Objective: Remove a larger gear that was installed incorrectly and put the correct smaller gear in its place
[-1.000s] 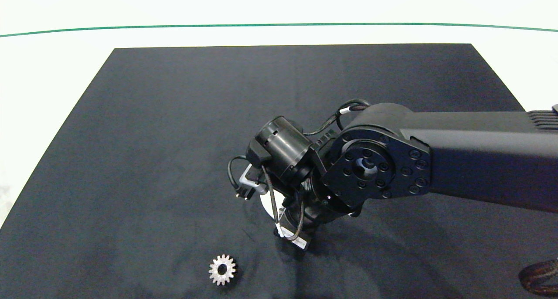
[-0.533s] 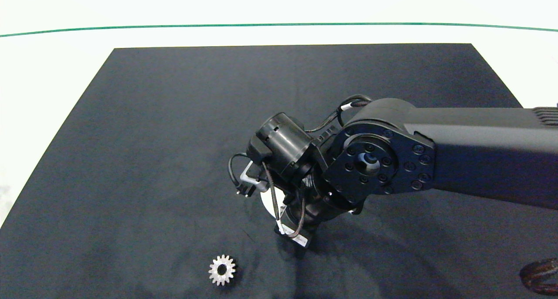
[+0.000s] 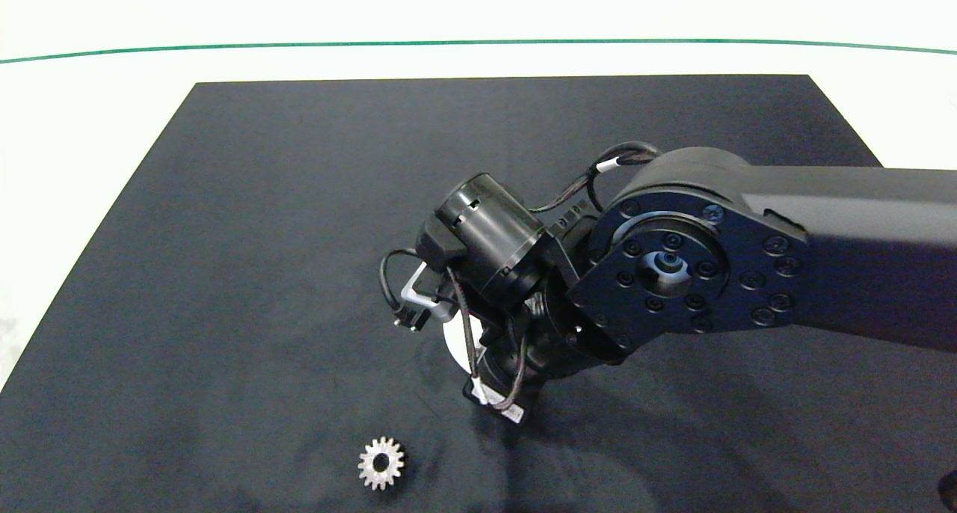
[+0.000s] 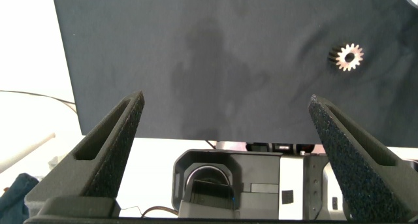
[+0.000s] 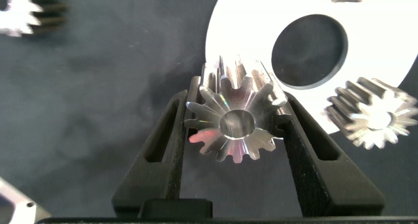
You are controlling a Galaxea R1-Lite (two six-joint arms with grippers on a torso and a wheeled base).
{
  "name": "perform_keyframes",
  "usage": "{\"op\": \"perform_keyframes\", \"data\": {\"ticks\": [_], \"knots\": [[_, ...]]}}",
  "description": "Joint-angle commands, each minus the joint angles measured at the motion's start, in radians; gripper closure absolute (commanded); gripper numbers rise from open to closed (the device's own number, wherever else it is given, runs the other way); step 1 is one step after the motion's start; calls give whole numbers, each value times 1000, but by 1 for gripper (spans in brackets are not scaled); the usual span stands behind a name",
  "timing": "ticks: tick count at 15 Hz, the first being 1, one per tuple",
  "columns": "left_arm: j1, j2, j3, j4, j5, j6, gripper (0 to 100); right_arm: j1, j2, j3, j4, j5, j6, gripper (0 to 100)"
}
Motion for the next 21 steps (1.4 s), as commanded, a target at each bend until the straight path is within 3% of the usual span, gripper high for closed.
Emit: {"op": "perform_keyframes", "data": {"ticks": [1, 3, 5, 8, 10, 11, 13, 17, 21], "knots": [[0, 1, 2, 7, 1, -1, 0, 3, -82, 53, 5, 0, 3, 85], [0, 1, 3, 7, 1, -1, 0, 9, -152, 118, 5, -3, 36, 87], [0, 1, 3, 7, 1, 2, 0, 6, -247, 256, 4, -15, 38, 87], [0, 3, 5, 7, 0, 1, 0, -49, -359, 466, -32, -9, 44, 87], [-1, 3, 5, 7, 0, 2, 0, -75, -411, 575, -92, -6, 46, 87], [-3, 4, 6, 7, 0, 2, 0, -88, -464, 708, -182, -5, 46, 87], [-12, 3, 8, 7, 0, 1, 0, -123, -509, 845, -285, 14, 44, 87], [-12, 3, 6, 7, 0, 1, 0, -135, -549, 983, -345, 40, 46, 87], [-12, 3, 8, 7, 0, 1, 0, -158, -541, 1087, -480, 40, 46, 87]]}}
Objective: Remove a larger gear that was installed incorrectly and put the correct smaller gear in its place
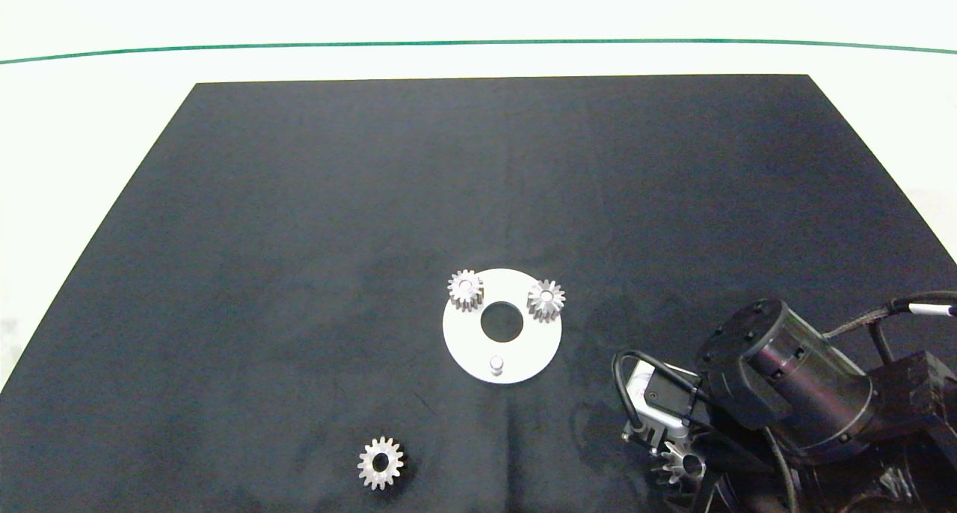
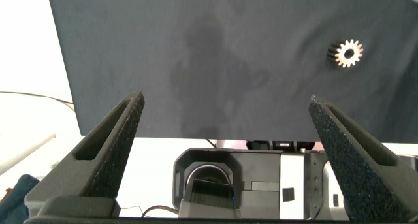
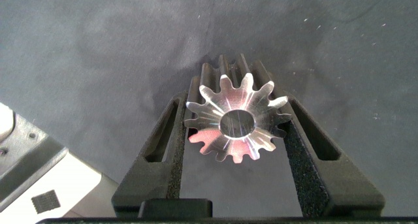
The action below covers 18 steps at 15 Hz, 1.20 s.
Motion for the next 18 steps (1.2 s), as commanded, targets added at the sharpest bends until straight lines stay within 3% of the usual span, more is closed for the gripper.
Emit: {"op": "perform_keyframes", "data": {"ticks": [1, 6, 9, 13, 14, 18], "knots": [[-1, 0, 1, 7, 1, -1, 0, -29, -1, 61, -58, -4, -2, 87], [-2, 1, 1, 8, 1, -1, 0, -59, 9, 75, -69, 0, 1, 87], [-2, 1, 1, 8, 1, -1, 0, -78, 22, 75, -129, -10, 0, 87], [-2, 0, 1, 7, 1, -1, 0, -81, 22, 76, -138, -11, -2, 87], [-2, 0, 1, 8, 1, -1, 0, -81, 21, 78, -138, -11, -2, 0], [-2, 0, 1, 7, 1, -1, 0, -79, 5, 73, -136, -16, -13, 0]]}}
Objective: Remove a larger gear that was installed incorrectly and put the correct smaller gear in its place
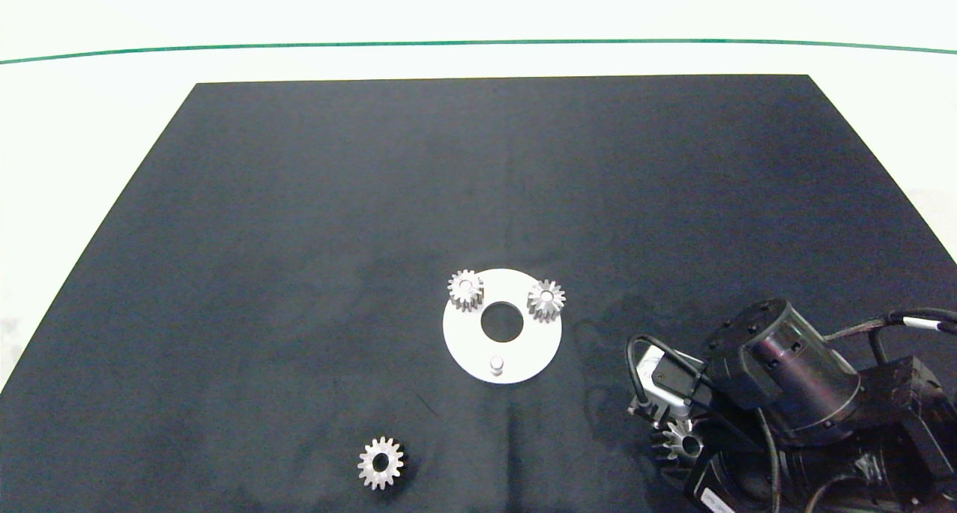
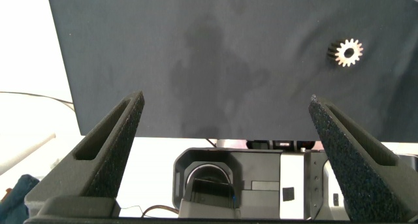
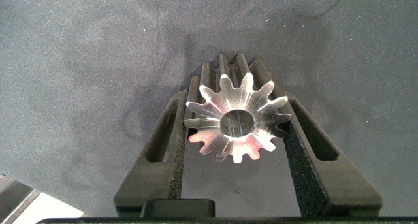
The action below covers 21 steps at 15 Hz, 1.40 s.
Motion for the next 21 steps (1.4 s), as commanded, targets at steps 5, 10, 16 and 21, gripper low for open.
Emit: {"op": "perform_keyframes", "data": {"ticks": [5, 10, 16, 21], "knots": [[-1, 5, 3, 6, 1, -1, 0, 2, -53, -22, 6, -5, -3, 0], [-30, 45, 31, 6, -3, -7, 0, -61, -205, -140, 127, -6, 43, 0], [-208, 207, 89, -29, -10, -160, 0, -223, -32, -669, 667, -5, 394, 0], [-517, 349, 310, -406, 147, -472, 0, -384, -61, -672, 667, 1, 345, 0]]}}
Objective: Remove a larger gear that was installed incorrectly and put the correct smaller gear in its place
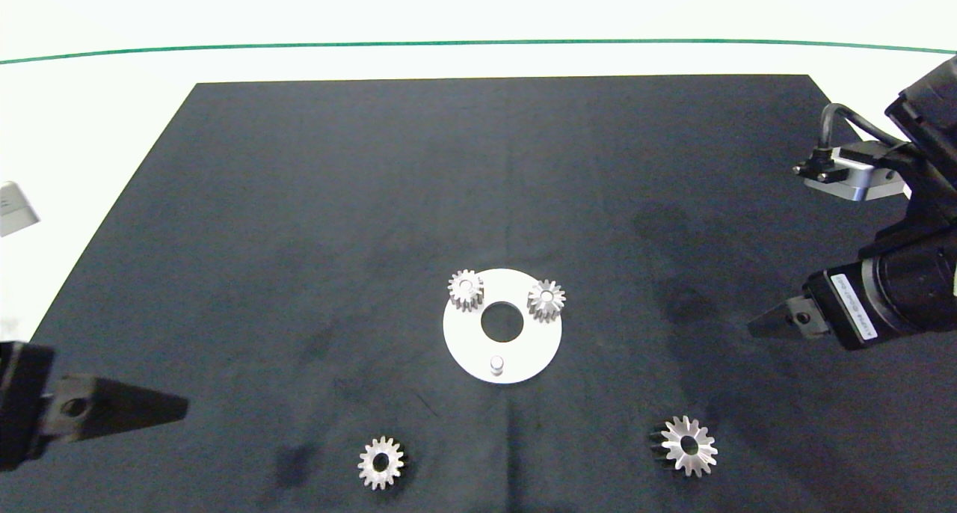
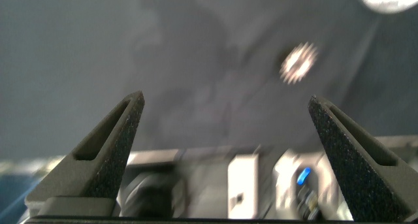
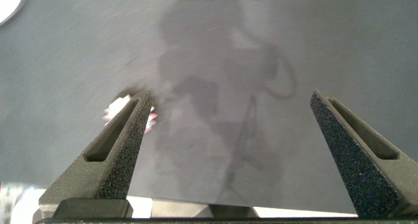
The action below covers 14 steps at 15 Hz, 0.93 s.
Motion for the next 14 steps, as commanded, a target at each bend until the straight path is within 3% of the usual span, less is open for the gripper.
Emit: {"op": "perform_keyframes", "data": {"ticks": [1, 5, 6, 8, 9, 10, 14], "knots": [[-138, 150, 128, -141, 78, -120, 0, -71, 1, -10, 6, 7, -34, 0], [-181, 190, 140, -170, 107, -146, 0, -69, -2, -10, 2, 14, -37, 0], [-219, 203, 160, -216, 125, -176, 0, -69, -4, -9, 2, 14, -37, 0], [-271, 249, 187, -262, 216, -234, 0, -66, -10, -7, 2, 14, -37, 0], [-292, 267, 197, -271, 248, -254, 0, -65, -12, -7, 2, 14, -37, 0], [-305, 273, 197, -271, 257, -269, 0, -63, -13, -6, 2, 16, -37, 0], [-319, 281, 200, -271, 259, -272, 0, -55, -13, -4, 2, 16, -37, 0]]}}
